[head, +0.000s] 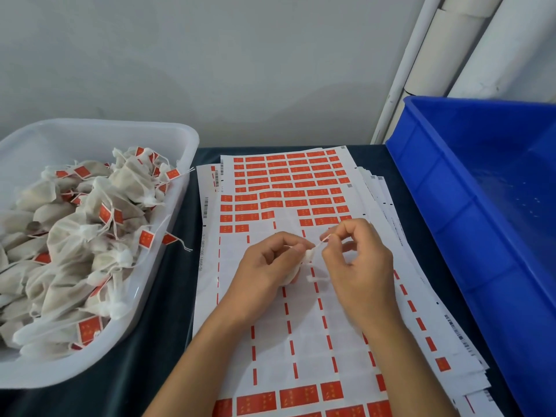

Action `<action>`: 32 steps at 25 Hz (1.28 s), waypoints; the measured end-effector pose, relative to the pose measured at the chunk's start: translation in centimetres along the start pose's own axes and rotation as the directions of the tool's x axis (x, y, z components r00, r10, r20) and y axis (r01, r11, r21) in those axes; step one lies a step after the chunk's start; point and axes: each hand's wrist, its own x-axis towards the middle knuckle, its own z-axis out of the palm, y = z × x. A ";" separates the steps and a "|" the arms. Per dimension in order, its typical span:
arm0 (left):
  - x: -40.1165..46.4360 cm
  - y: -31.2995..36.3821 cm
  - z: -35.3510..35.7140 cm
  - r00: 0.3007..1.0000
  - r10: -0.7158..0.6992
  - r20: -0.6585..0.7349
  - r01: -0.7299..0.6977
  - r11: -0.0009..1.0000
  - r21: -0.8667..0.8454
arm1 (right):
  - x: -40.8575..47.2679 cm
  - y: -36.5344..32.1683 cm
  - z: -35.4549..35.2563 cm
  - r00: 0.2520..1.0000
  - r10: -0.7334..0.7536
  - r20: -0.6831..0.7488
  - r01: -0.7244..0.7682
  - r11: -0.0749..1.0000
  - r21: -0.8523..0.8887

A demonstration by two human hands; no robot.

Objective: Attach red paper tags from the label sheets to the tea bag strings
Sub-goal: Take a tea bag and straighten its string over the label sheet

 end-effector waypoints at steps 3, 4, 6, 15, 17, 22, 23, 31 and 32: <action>0.0 -0.2 -0.1 1.000 0.014 0.023 -0.015 0.999 0.040 | 0.5 -0.3 -0.6 0.968 0.211 0.136 -0.240 0.939 0.248; 0.0 -0.3 0.0 0.999 0.016 0.029 -0.017 0.999 0.042 | 0.8 -0.3 -0.9 0.949 0.257 0.183 -0.302 0.906 0.295; 0.1 -0.4 0.0 1.000 0.010 0.009 -0.011 1.000 0.030 | 1.2 -0.4 -1.4 0.891 0.315 0.327 -0.439 0.780 0.446; 0.1 -0.3 -0.1 1.000 -0.008 -0.014 0.008 0.999 -0.050 | 1.3 0.0 -1.9 0.820 0.193 0.539 -0.572 0.286 0.769; 0.1 -0.2 -0.1 1.000 -0.023 -0.021 0.021 0.998 -0.067 | 1.2 0.2 -1.6 0.854 0.260 0.451 -0.516 0.545 0.661; 0.1 -0.2 -0.1 1.000 -0.013 -0.016 0.012 0.995 -0.094 | 0.5 -0.1 -0.4 0.928 0.095 0.361 -0.218 0.923 0.317; 0.1 -0.2 -0.1 1.000 -0.003 -0.016 0.001 0.994 -0.106 | 0.4 -0.1 -0.1 0.917 0.083 0.390 -0.210 0.933 0.294; 0.2 -0.6 0.1 0.999 0.032 -0.035 -0.034 0.997 -0.063 | 0.2 0.6 0.1 0.990 0.026 0.142 -0.038 0.996 0.082; 0.3 -0.8 0.1 0.999 0.045 -0.024 -0.046 0.998 -0.033 | 0.1 0.5 0.2 0.995 -0.007 0.099 0.006 1.000 0.011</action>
